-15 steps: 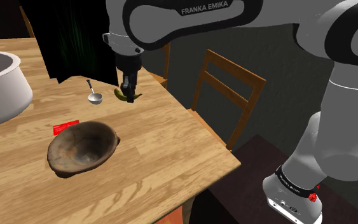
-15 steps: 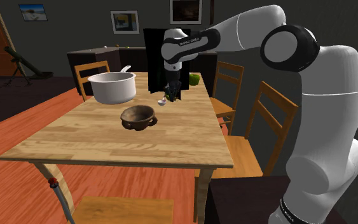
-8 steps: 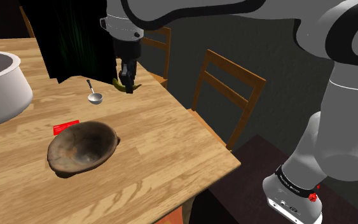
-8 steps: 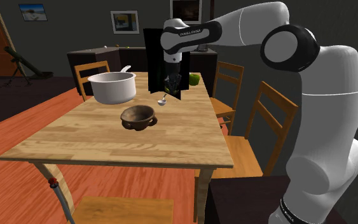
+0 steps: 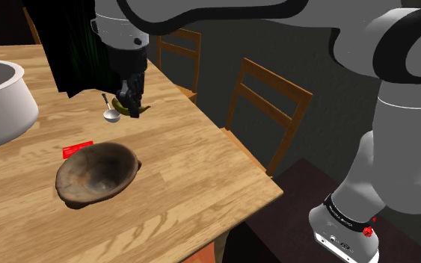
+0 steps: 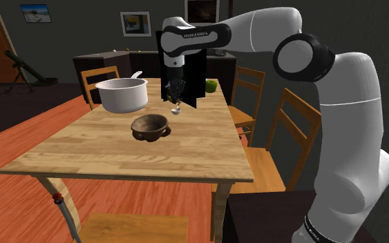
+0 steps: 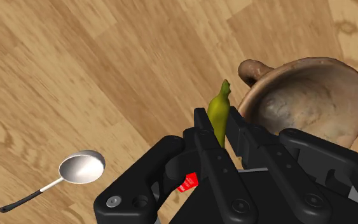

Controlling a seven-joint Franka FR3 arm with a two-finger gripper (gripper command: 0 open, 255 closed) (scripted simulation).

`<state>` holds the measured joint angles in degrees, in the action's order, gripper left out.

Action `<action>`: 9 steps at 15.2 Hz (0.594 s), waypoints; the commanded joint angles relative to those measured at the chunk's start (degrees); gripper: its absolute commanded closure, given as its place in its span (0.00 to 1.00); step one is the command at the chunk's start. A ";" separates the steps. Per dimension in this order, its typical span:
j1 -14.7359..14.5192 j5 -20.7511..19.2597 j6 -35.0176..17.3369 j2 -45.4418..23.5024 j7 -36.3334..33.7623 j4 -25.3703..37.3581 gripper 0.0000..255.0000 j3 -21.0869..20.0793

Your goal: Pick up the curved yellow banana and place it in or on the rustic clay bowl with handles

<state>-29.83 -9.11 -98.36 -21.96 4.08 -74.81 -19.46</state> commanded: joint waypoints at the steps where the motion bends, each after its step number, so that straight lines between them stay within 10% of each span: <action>1: -2.45 -1.05 1.45 -2.36 -2.59 3.54 1.00 -0.53; 9: -13.54 -5.55 8.69 -15.66 -10.26 23.43 1.00 -0.89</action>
<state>-42.72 -14.43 -89.67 -36.79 -5.67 -52.21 -20.40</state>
